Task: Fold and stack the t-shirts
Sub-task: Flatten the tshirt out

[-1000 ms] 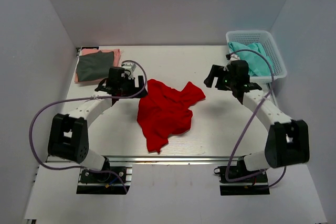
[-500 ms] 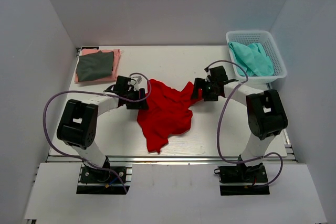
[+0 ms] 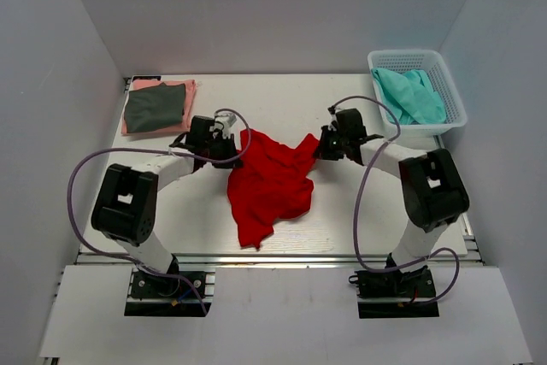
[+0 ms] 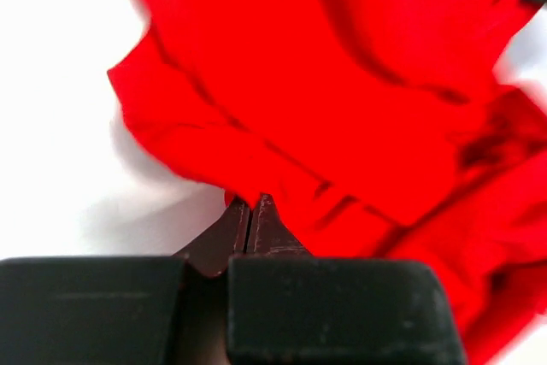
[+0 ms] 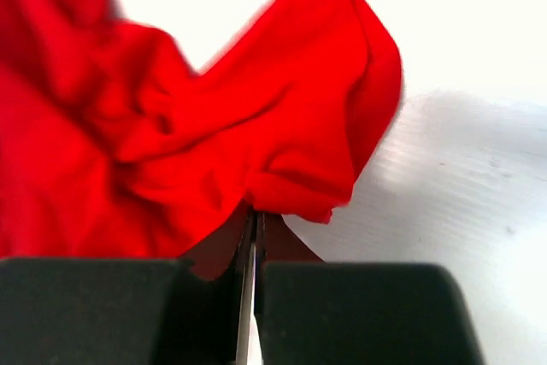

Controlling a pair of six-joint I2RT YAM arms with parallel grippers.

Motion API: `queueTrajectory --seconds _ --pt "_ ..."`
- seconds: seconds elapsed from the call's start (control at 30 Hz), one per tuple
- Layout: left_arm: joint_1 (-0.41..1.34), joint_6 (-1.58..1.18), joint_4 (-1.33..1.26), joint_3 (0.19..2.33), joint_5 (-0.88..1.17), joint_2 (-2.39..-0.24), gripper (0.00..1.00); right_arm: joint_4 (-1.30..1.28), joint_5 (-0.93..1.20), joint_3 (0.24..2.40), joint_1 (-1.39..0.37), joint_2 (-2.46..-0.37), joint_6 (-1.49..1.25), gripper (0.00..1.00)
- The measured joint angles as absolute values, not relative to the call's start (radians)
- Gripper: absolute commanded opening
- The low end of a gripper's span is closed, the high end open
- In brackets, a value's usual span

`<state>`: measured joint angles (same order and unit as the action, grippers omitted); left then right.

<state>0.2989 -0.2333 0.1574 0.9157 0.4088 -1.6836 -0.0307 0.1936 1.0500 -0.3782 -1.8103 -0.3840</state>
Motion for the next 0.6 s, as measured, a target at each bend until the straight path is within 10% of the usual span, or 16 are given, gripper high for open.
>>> queueTrajectory --seconds 0.6 --pt "0.295 -0.245 0.183 0.979 -0.247 -1.01 0.0 0.195 -0.445 0.887 -0.356 -1.116 -0.348 0.0"
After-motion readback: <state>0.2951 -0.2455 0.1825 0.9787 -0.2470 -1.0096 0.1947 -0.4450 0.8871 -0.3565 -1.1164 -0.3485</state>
